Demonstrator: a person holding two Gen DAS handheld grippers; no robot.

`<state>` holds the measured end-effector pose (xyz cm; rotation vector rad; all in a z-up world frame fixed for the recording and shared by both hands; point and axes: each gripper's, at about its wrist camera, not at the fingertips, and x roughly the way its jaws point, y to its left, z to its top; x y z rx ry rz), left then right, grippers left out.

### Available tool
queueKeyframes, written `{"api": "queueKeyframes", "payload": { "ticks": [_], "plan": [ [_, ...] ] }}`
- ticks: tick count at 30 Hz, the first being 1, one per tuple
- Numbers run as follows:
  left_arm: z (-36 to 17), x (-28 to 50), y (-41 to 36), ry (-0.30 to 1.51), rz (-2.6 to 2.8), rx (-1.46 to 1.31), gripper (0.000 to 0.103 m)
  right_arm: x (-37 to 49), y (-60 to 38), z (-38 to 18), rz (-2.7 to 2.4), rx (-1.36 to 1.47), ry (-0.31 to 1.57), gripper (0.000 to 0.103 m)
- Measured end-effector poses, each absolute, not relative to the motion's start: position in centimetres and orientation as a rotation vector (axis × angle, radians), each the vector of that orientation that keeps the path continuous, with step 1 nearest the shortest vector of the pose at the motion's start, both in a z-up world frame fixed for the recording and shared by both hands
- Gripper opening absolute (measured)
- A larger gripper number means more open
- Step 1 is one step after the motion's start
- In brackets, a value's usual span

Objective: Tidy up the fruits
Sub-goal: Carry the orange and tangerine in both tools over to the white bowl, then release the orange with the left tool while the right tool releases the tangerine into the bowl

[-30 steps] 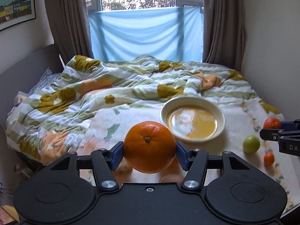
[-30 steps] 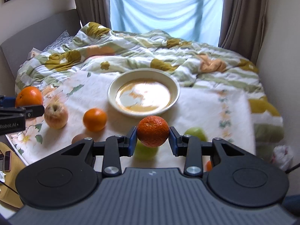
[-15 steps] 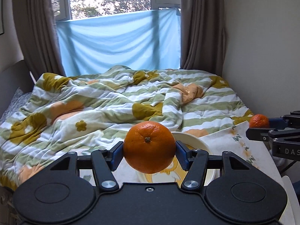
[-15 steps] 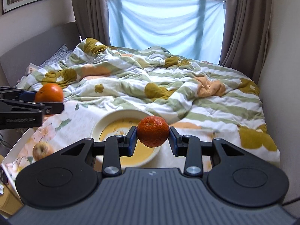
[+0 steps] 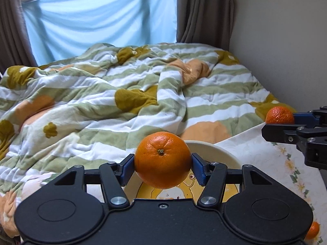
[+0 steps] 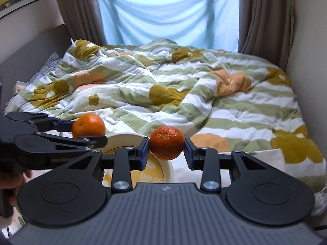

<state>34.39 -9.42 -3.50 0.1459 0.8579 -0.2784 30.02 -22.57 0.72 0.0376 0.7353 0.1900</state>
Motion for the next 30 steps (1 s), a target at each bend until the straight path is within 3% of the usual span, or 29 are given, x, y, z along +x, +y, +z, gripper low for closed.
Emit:
{"api": "queueKeyframes", "payload": {
  "ticks": [11, 13, 14, 15, 30],
  "plan": [
    [-7.5, 36.4, -11.8, 0.926, -0.337, 0.216, 0.064, 32.3, -24.0, -2.1, 0.145, 0.06, 0.796, 0.051],
    [-7.4, 36.3, -11.8, 0.918, -0.341, 0.225, 0.075, 32.3, -24.2, -2.2, 0.141, 0.062, 0.8, 0.051],
    [-7.1, 36.1, -11.8, 0.906, -0.344, 0.232, 0.093, 32.3, -24.2, -2.2, 0.14, 0.064, 0.801, 0.051],
    [-6.7, 35.8, -11.7, 0.881, -0.339, 0.238, 0.103, 32.4, -24.2, -2.1, 0.138, 0.064, 0.801, 0.051],
    [-2.1, 30.7, -5.9, 0.811, -0.225, 0.215, 0.103, 31.9, -21.7, -2.6, 0.236, 0.01, 0.811, 0.051]
  ]
}}
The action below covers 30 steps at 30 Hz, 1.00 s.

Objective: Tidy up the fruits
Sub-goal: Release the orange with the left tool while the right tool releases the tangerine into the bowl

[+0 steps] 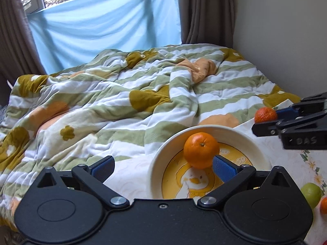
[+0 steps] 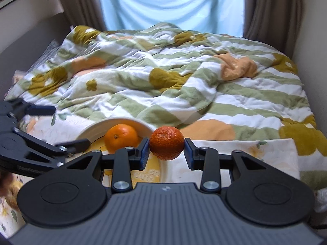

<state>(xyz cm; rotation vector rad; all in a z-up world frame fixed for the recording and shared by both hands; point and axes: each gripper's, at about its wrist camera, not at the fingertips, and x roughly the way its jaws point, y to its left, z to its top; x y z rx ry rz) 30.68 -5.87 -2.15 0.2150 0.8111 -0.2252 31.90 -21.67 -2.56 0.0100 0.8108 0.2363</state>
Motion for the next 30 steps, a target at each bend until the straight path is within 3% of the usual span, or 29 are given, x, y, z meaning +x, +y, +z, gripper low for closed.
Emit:
{"api": "queueKeyframes", "payload": {
  "ticks": [19, 20, 22, 24, 30],
  "plan": [
    [-1.0, 25.7, -1.2, 0.815, -0.099, 0.135, 0.103, 33.5, -16.7, -7.8, 0.355, -0.187, 0.855, 0.053],
    [-1.0, 25.5, -1.2, 0.813, -0.097, 0.134, 0.103, 33.4, -16.7, -7.8, 0.353, -0.191, 0.852, 0.057],
    [-0.9, 25.1, -1.1, 0.811, -0.099, 0.126, 0.103, 33.0, -16.7, -7.5, 0.334, -0.203, 0.834, 0.088],
    [-0.6, 24.6, -1.2, 0.807, -0.105, 0.117, 0.103, 32.4, -16.9, -6.9, 0.304, -0.208, 0.795, 0.103],
    [0.6, 23.2, -1.8, 0.784, -0.099, 0.112, 0.103, 31.1, -18.0, -5.3, 0.284, -0.165, 0.783, 0.103]
  ]
}}
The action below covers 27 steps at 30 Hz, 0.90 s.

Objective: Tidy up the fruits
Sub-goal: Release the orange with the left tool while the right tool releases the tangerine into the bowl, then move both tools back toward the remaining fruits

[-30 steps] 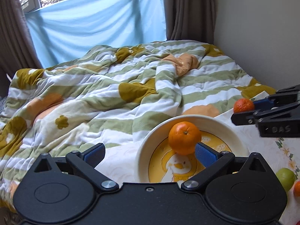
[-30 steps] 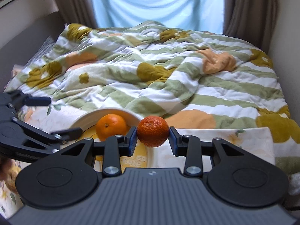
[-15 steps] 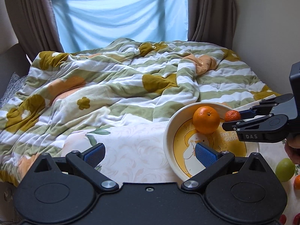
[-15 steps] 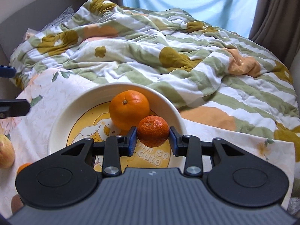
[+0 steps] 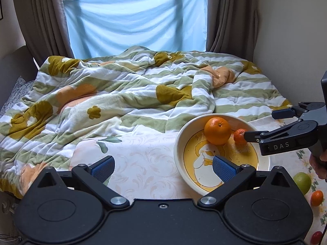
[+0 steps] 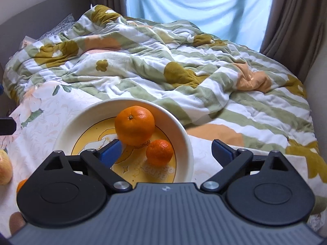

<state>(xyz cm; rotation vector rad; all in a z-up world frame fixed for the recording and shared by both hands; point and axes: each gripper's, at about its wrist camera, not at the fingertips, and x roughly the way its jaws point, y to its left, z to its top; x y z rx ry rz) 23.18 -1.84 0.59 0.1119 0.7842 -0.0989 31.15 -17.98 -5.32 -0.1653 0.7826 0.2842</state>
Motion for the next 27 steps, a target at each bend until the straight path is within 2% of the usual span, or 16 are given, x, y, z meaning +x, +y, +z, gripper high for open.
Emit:
{"api": "queueKeyframes", "payload": {
  "ticks": [20, 27],
  "plan": [
    [6.6, 12.8, -4.0, 0.637, -0.067, 0.089, 0.103, 19.6, -22.3, 3.4, 0.213, -0.094, 0.709, 0.103],
    [7.2, 8.7, -4.6, 0.606, -0.041, 0.076, 0.103, 14.2, -23.4, 5.2, 0.206, -0.073, 0.684, 0.103]
  ]
}}
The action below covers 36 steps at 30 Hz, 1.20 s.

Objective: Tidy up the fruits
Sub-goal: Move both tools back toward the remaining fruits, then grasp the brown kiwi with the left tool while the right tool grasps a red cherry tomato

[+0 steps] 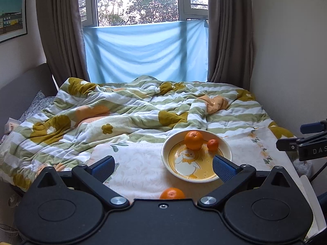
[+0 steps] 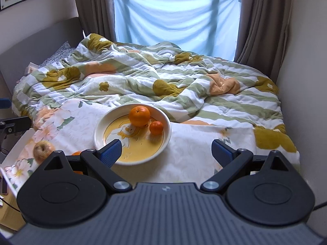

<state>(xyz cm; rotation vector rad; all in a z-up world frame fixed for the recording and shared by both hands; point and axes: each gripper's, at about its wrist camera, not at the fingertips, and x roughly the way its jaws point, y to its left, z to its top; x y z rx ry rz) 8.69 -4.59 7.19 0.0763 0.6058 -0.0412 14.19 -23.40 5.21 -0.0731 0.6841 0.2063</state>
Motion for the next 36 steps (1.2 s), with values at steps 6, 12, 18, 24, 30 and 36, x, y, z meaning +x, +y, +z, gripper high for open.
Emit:
{"api": "queueKeyframes", "payload": {
  "ticks": [6, 12, 18, 24, 30, 36],
  "plan": [
    [6.1, 6.2, -5.1, 0.611, -0.046, 0.105, 0.103, 10.4, -24.0, 5.3, 0.176, -0.044, 0.684, 0.103],
    [3.9, 4.5, -5.3, 0.611, -0.071, 0.138, 0.103, 7.4, -24.1, 3.6, 0.136, -0.005, 0.707, 0.103],
    [0.2, 4.4, -5.2, 0.664, -0.106, 0.149, 0.103, 5.5, -23.7, 0.8, 0.12, 0.019, 0.721, 0.103],
    [-3.7, 5.6, -4.7, 0.728, -0.137, 0.129, 0.103, 4.3, -22.5, -3.6, 0.103, 0.006, 0.75, 0.103],
    [-6.7, 7.3, -4.5, 0.762, -0.153, 0.115, 0.101, 3.9, -20.9, -7.6, 0.12, -0.019, 0.768, 0.103],
    [-9.5, 9.2, -4.5, 0.821, -0.162, 0.127, 0.091, 4.9, -19.9, -10.2, 0.136, -0.045, 0.792, 0.101]
  ]
}}
